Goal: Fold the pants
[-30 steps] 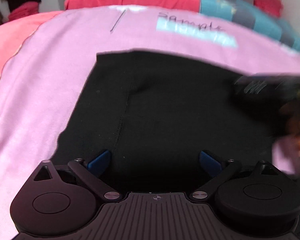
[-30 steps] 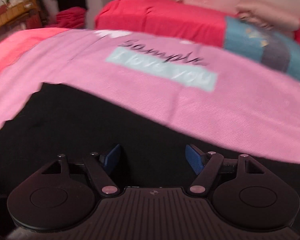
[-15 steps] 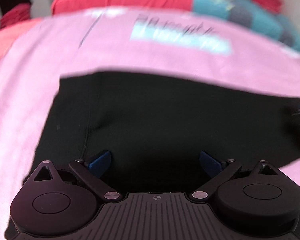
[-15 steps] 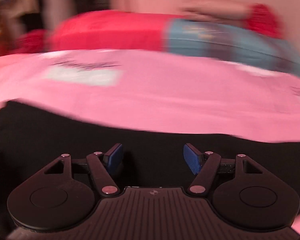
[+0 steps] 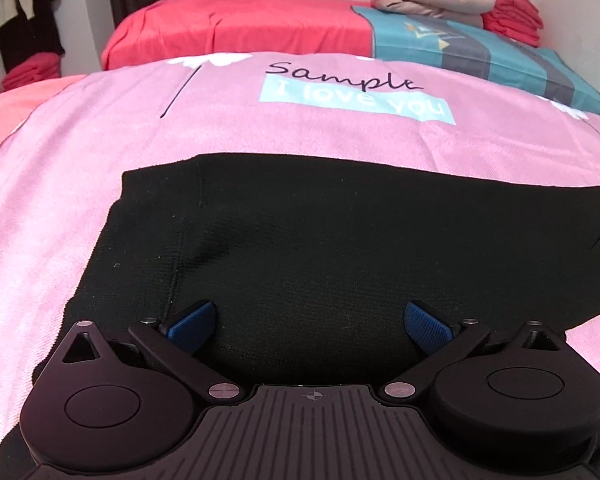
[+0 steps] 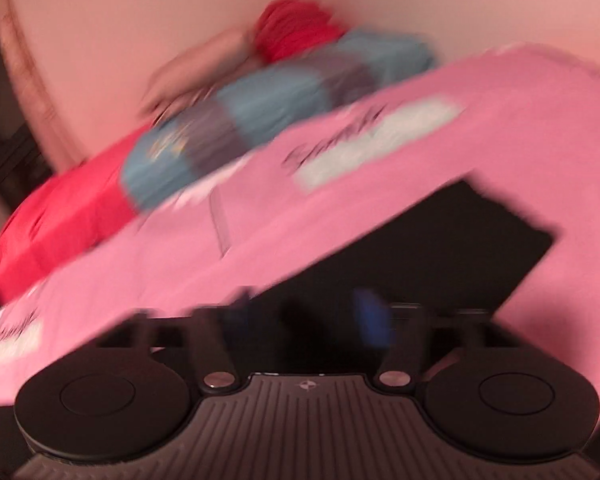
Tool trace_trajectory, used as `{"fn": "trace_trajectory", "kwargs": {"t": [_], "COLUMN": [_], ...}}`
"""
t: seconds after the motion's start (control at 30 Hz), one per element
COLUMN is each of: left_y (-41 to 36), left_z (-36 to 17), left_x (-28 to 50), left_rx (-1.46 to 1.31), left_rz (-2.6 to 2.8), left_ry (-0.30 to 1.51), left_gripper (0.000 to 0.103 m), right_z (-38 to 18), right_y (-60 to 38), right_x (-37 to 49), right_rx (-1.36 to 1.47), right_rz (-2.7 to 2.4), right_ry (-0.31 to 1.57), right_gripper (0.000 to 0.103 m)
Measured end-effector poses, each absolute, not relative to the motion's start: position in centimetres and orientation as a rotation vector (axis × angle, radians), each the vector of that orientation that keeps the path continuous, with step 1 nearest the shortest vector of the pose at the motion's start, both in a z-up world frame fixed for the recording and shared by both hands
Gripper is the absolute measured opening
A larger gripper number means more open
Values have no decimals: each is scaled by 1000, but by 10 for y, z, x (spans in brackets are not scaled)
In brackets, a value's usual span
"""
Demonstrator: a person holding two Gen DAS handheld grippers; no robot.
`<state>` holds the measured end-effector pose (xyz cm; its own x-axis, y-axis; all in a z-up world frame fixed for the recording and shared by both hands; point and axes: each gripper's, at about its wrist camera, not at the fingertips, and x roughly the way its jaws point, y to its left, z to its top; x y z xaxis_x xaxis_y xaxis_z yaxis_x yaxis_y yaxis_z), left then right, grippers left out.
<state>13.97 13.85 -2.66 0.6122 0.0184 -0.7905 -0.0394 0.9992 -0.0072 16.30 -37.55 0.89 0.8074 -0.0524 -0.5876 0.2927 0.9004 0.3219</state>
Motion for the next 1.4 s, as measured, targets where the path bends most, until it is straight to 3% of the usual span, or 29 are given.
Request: {"fn": "trace_trajectory", "kwargs": {"t": [0.17,0.23,0.33,0.37,0.4,0.43,0.5,0.77,0.97,1.03,1.07,1.17,1.23,1.27,1.4], "left_y": [138,139,141,143,146,149,156,173,184,185,185,180,175,171,160], "left_z": [-25,-25,-23,-22,-21,-19,-15,-13,-14,-14,-14,-16,-16,-17,-19], "left_x": [130,130,129,128,126,124,116,80,74,73,73,73,75,75,79], "left_rx": [-24,-31,-44,-54,-70,-88,-113,-124,-203,-207,-203,-179,-149,-129,-51], "left_rz": [35,33,27,26,26,29,44,71,35,33,34,46,61,72,103], "left_ry": [900,900,897,894,891,885,876,818,776,770,770,770,775,779,796], "left_gripper": [103,103,103,103,103,103,103,103,103,103,103,103,103,103,103], "right_z": [-14,-15,-10,-8,-3,2,10,24,-19,-20,-16,1,14,21,28], "right_y": [-375,-387,-409,-410,-406,-397,-377,-252,-129,-107,-101,-110,-127,-132,-140], "right_x": [174,176,174,174,169,166,158,124,124,129,131,123,103,88,18], "right_rx": [325,318,379,400,383,330,212,377,394,309,227,186,208,184,9], "right_rz": [-62,-128,-322,-330,-356,-397,-479,267,591,524,455,414,525,558,755], "right_ry": [702,648,638,645,645,630,595,834,1116,1036,970,891,880,863,852], "right_gripper": [73,50,35,36,47,65,74,73,55,22,21,27,48,53,60]}}
